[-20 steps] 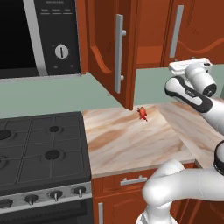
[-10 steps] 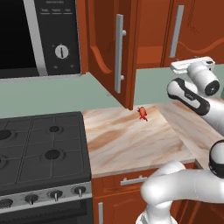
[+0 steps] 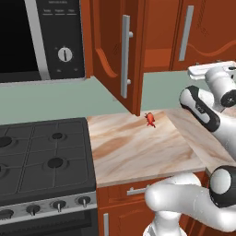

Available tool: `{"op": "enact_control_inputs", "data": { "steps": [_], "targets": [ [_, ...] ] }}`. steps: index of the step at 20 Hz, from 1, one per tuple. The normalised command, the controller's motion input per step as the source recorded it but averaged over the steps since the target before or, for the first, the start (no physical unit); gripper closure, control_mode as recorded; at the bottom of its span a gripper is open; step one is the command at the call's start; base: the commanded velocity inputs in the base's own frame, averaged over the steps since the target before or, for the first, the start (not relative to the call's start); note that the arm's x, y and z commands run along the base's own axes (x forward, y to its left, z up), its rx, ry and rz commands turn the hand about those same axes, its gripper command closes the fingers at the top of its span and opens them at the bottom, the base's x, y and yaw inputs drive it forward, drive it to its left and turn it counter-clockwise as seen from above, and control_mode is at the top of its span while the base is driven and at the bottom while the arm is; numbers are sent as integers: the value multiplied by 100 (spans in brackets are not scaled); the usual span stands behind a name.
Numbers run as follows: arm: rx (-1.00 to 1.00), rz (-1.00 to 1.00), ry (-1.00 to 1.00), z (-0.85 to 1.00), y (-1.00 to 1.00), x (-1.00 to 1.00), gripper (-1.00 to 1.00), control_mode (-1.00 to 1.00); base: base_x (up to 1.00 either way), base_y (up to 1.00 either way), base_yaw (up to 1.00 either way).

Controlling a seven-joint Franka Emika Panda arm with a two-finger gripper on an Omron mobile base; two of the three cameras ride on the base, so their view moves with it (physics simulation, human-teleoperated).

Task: Close all open cabinet doors.

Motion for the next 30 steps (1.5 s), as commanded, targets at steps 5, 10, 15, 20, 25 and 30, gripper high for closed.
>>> {"op": "enact_control_inputs", "data": {
  "steps": [5, 10, 15, 20, 25, 30],
  "targets": [
    [0, -9, 2, 24, 0, -95, -100, -100, 0, 0, 0],
    [0, -9, 5, 22, 0, -100, -100, -100, 0, 0, 0],
    [0, -11, 11, 21, 5, -100, -100, -100, 0, 0, 0],
    [0, -8, 11, 17, 2, -99, -100, -100, 0, 0, 0],
    [0, -4, 8, 10, 18, -92, -100, -100, 0, 0, 0],
    [0, 0, 4, 7, 34, -76, -100, -100, 0, 0, 0]
  ]
}}
